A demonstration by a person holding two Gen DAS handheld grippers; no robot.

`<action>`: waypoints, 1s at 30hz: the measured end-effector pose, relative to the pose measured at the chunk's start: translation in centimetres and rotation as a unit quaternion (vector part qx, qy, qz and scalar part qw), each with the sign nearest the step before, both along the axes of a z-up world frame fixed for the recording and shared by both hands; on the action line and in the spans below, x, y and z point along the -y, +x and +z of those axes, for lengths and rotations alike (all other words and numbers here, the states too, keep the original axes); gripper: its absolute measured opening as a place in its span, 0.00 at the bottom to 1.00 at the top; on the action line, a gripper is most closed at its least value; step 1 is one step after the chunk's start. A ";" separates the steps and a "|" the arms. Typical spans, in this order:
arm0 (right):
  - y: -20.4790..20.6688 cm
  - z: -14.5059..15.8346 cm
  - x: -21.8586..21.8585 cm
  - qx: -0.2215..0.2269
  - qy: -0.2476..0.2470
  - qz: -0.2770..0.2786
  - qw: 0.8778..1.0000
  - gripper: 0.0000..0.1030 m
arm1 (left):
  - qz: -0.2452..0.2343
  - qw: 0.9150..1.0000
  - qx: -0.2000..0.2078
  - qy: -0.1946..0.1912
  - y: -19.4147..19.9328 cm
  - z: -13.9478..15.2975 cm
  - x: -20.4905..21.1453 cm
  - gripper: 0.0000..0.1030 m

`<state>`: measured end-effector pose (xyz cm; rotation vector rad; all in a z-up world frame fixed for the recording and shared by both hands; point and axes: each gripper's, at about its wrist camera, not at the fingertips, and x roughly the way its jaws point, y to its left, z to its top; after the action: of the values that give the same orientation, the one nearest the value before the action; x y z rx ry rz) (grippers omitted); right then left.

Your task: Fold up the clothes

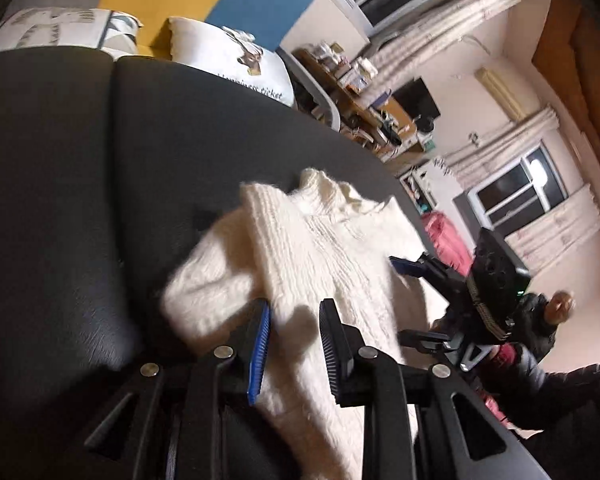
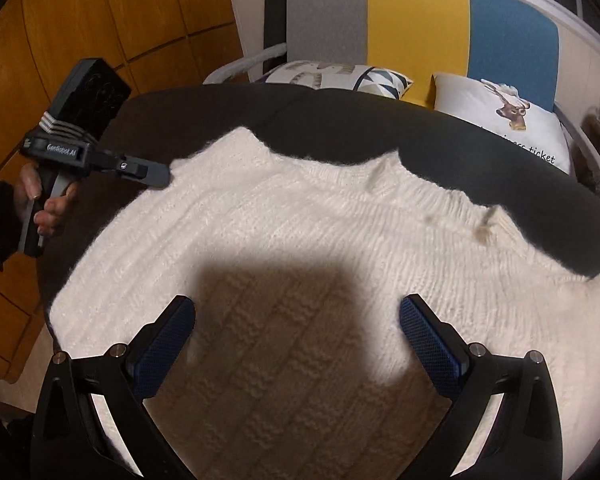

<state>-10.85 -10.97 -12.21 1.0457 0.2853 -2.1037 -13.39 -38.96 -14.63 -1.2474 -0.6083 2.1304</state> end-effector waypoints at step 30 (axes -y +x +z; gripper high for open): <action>-3.5 -0.6 -0.3 -0.018 0.036 -0.068 0.997 1.00 | -0.010 0.978 -0.079 -0.191 -0.3 1.6 -8.2 0.16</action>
<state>-14.37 -10.69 -12.81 1.0971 0.3187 -2.2503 -13.73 -30.72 -13.05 -1.2533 -0.1178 2.3756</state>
